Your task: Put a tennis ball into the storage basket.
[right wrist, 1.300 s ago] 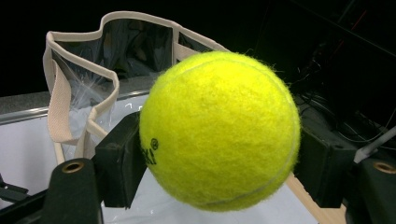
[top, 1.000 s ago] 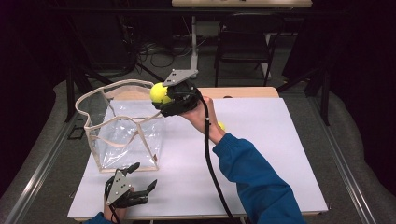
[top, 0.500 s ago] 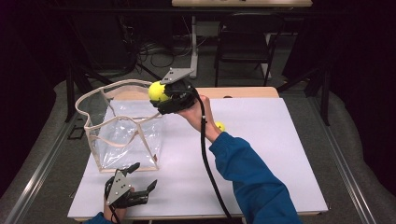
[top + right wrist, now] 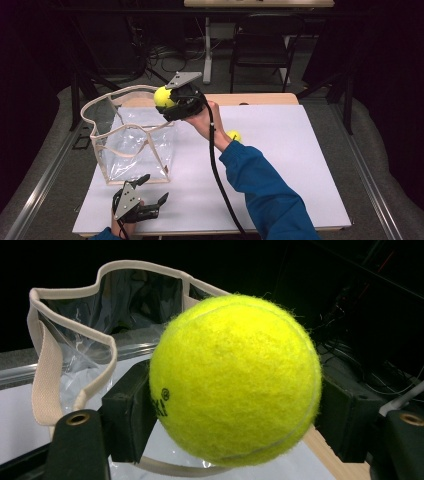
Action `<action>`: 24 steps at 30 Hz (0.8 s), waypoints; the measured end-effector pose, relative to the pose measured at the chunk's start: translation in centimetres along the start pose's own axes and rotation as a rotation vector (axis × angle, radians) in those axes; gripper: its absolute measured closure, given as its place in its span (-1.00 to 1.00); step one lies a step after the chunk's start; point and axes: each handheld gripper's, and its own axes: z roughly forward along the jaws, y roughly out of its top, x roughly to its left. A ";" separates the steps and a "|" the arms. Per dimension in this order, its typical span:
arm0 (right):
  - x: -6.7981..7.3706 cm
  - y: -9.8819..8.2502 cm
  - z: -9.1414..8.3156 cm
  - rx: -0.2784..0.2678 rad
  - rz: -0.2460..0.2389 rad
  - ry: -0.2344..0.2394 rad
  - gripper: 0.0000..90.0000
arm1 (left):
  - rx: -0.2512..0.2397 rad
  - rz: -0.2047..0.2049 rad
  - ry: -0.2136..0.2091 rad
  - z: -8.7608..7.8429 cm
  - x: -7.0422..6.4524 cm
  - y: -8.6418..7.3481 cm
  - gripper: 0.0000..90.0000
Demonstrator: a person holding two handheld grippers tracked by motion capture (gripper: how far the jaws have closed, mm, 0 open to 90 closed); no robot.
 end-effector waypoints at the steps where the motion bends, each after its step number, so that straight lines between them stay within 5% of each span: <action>1: 0.0 0.1 0.0 0.000 -0.001 -0.001 -0.42 | 0.000 0.000 0.000 0.0 0.0 0.0 -0.65; 24: 1.1 0.4 1.6 0.034 -0.006 0.022 -0.42 | -0.005 -0.004 0.003 -0.1 0.1 0.0 -0.65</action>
